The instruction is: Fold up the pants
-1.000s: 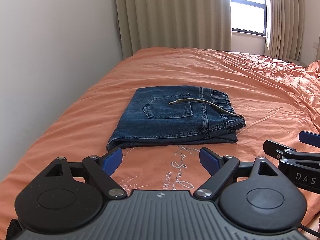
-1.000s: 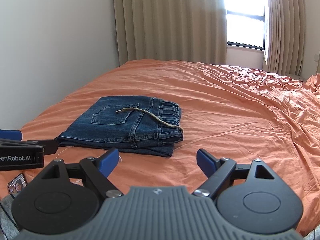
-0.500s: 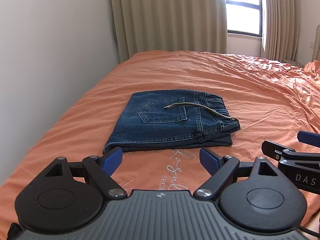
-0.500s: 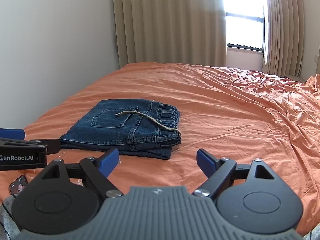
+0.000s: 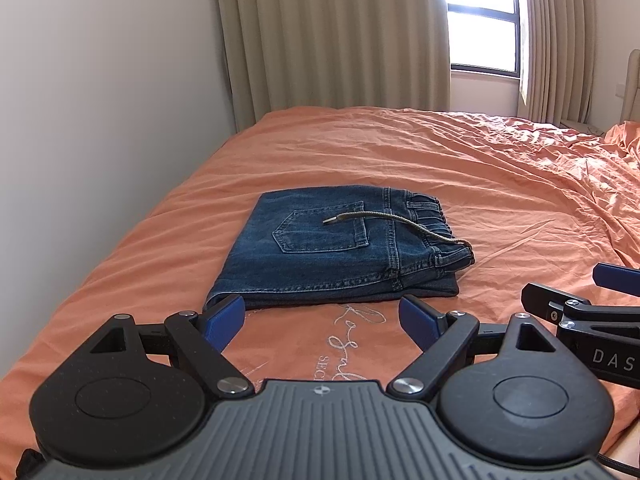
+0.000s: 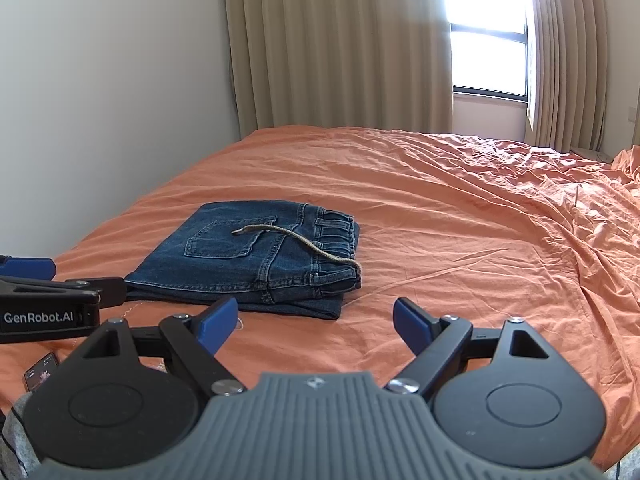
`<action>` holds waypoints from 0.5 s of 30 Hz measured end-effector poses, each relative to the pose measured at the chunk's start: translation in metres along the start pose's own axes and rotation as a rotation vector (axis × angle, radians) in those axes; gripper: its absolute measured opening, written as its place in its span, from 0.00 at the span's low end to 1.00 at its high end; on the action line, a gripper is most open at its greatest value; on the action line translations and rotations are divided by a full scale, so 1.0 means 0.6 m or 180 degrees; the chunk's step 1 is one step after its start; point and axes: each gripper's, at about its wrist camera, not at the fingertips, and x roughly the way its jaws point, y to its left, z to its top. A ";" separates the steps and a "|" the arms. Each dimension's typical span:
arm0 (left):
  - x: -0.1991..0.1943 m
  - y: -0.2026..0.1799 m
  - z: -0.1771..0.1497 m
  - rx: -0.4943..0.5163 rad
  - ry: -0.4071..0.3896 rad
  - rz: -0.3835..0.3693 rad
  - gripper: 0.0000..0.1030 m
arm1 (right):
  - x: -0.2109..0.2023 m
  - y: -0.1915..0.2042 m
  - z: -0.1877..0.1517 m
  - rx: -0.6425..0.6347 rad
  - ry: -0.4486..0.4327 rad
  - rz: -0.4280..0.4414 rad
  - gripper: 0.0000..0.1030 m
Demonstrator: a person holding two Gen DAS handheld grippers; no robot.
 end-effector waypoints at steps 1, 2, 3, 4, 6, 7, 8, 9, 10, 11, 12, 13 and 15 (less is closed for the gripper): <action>0.000 -0.001 0.000 0.0004 0.0001 -0.0002 0.98 | 0.000 0.000 0.000 0.0001 0.0000 -0.0001 0.79; -0.001 -0.002 0.000 0.0009 0.0002 -0.0001 0.98 | 0.000 0.000 0.000 -0.0002 0.0000 0.0004 0.79; -0.001 -0.003 0.000 0.0014 0.0003 0.0002 0.98 | -0.001 -0.001 0.000 0.0003 -0.0002 0.0013 0.79; -0.002 -0.003 0.001 0.0018 0.0002 0.0004 0.98 | -0.001 -0.002 0.000 0.0009 -0.0002 0.0018 0.79; -0.002 -0.003 0.001 0.0015 -0.0004 0.0007 0.98 | -0.002 -0.002 0.001 0.0011 0.0000 0.0019 0.79; -0.003 -0.003 0.001 0.0012 -0.0006 0.0008 0.98 | -0.002 -0.001 0.001 0.0008 -0.0002 0.0019 0.79; -0.003 -0.003 0.001 0.0007 -0.0007 0.0008 0.98 | -0.002 -0.001 0.001 0.0004 -0.0003 0.0019 0.79; -0.004 -0.003 0.001 0.0005 -0.0010 0.0006 0.98 | -0.004 0.000 0.002 -0.0002 -0.0008 0.0016 0.79; -0.004 -0.004 0.001 0.0005 -0.0012 0.0005 0.98 | -0.006 0.000 0.002 -0.0004 -0.0013 0.0013 0.79; -0.005 -0.004 0.001 0.0007 -0.0013 0.0007 0.98 | -0.007 0.000 0.002 -0.0005 -0.0018 0.0008 0.79; -0.005 -0.004 0.001 0.0007 -0.0014 0.0007 0.98 | -0.008 0.000 0.002 -0.0005 -0.0027 0.0002 0.79; -0.005 -0.005 0.001 0.0009 -0.0016 0.0007 0.98 | -0.010 0.001 0.002 -0.0005 -0.0034 -0.0003 0.79; -0.006 -0.006 0.002 0.0012 -0.0019 0.0002 0.98 | -0.012 0.000 0.003 -0.0002 -0.0046 -0.0005 0.79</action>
